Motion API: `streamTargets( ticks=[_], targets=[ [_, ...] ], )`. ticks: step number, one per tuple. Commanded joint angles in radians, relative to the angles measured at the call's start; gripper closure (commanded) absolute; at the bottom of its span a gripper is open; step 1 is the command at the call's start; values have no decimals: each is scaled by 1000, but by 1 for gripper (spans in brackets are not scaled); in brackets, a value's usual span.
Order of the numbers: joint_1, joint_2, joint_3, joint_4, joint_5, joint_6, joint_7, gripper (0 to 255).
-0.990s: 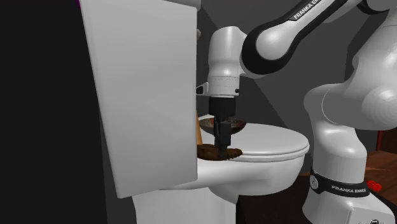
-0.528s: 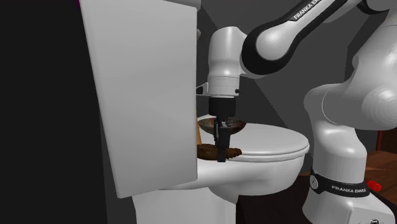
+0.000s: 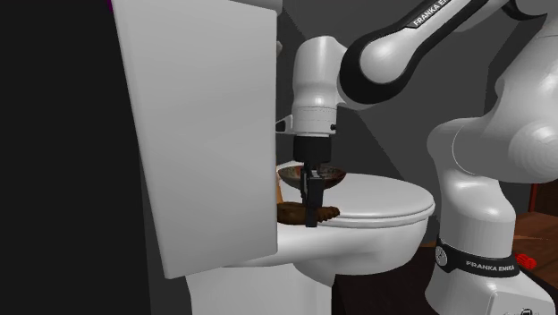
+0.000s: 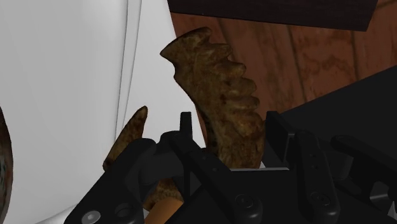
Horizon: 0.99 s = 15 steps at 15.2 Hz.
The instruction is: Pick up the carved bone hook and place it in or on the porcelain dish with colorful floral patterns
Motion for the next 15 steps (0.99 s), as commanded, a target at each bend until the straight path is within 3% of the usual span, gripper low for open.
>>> streamTargets(
  ticks=[1, 15],
  targets=[
    [-2, -19, -1, 12, -2, -31, 1, 255],
    [-6, -127, 0, 145, -12, -271, 14, 255]
  ],
)
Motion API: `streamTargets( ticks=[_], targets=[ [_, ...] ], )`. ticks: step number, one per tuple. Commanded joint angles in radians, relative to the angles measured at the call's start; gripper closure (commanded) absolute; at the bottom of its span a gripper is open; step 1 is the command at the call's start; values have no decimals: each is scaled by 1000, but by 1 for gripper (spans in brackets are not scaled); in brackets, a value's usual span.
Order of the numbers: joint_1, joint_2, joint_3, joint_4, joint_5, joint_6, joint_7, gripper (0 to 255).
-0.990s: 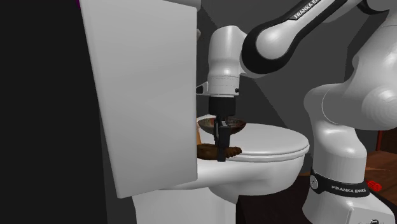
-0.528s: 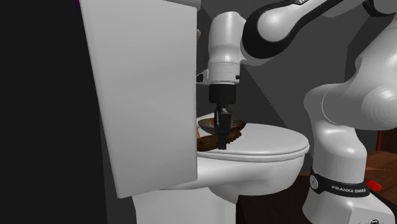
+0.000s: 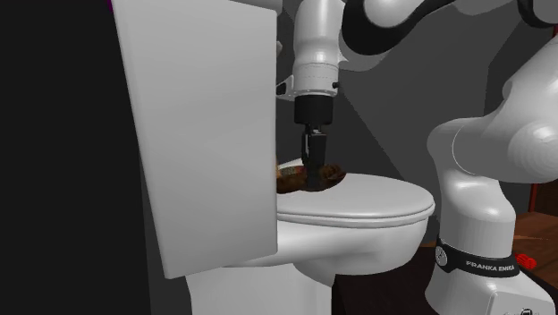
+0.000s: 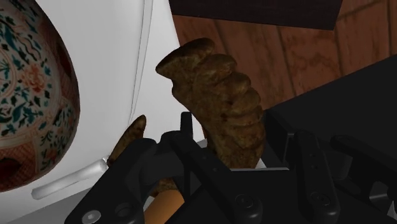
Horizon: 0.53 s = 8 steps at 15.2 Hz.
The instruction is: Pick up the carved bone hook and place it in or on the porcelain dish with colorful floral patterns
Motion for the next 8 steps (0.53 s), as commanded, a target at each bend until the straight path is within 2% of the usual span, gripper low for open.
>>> streamTargets(
  ticks=[1, 8],
  targets=[
    [0, -9, 1, 27, 0, -30, 2, 255],
    [0, -30, 0, 102, -3, -126, 7, 255]
  ],
)
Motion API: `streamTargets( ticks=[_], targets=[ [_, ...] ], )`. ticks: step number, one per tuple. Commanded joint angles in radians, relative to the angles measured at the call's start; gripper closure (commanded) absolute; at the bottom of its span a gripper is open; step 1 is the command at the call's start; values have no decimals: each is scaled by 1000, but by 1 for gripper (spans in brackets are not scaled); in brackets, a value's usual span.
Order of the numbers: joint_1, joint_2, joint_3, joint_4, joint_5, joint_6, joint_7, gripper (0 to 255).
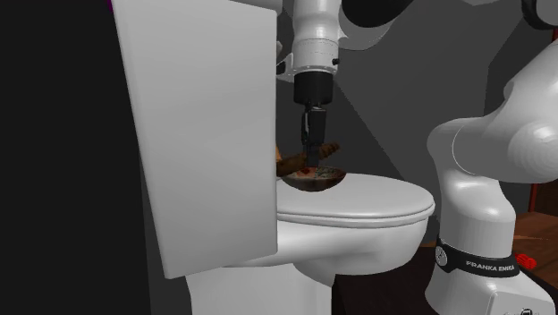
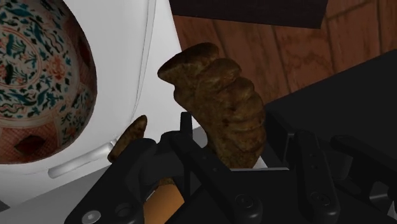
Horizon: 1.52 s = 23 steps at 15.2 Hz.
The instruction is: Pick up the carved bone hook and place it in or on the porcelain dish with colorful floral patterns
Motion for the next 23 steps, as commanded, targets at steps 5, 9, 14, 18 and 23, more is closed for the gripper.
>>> streamTargets(
  ticks=[5, 9, 14, 18, 23],
  targets=[
    [-71, -7, -115, 18, -81, -23, -128, 255],
    [-123, 20, -207, 46, -141, -25, -231, 255],
    [-173, 85, -320, 109, -203, -18, -358, 255],
    [-179, 105, -343, 85, -214, 27, -376, 255],
    [-181, 127, -357, 31, -222, 102, -380, 255]
  ],
)
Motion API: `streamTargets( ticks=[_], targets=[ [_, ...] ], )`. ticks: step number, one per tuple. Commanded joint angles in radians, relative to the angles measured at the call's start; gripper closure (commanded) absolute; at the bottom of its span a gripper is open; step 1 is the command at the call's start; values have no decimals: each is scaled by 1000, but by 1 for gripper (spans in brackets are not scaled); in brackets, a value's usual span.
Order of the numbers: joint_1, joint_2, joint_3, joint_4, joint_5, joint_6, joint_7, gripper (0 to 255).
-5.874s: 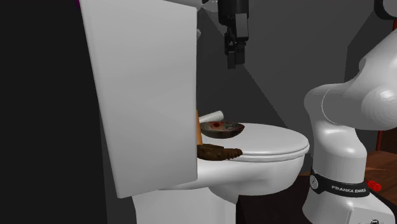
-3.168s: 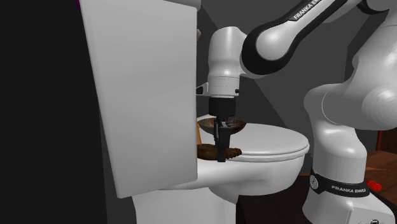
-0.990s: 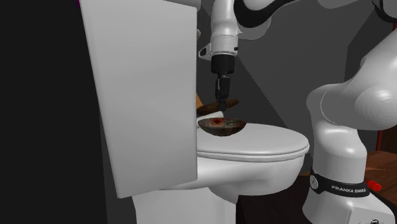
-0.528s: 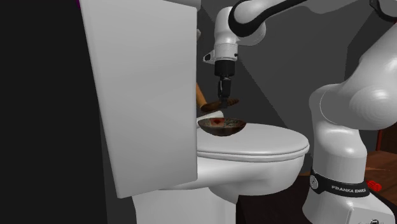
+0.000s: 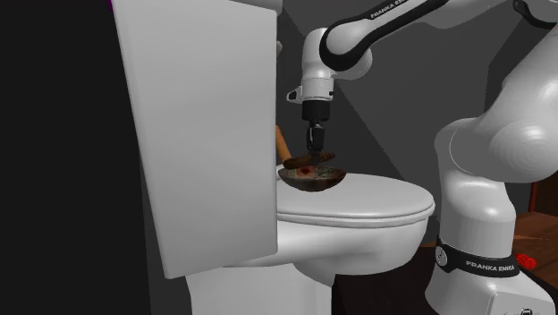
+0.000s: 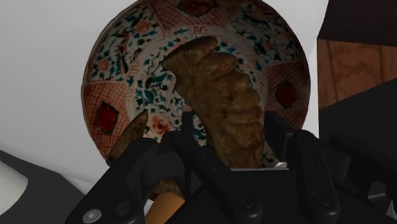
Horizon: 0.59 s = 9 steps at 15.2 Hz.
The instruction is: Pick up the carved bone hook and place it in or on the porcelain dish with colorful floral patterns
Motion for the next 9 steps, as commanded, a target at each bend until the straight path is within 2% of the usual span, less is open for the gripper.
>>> streamTargets(
  ticks=[1, 5, 9],
  targets=[
    [-1, 10, -6, -20, -3, 30, -2, 255],
    [-1, 40, -21, -65, -10, 106, -6, 255],
    [-1, 40, -21, -65, -10, 106, -6, 255]
  ],
)
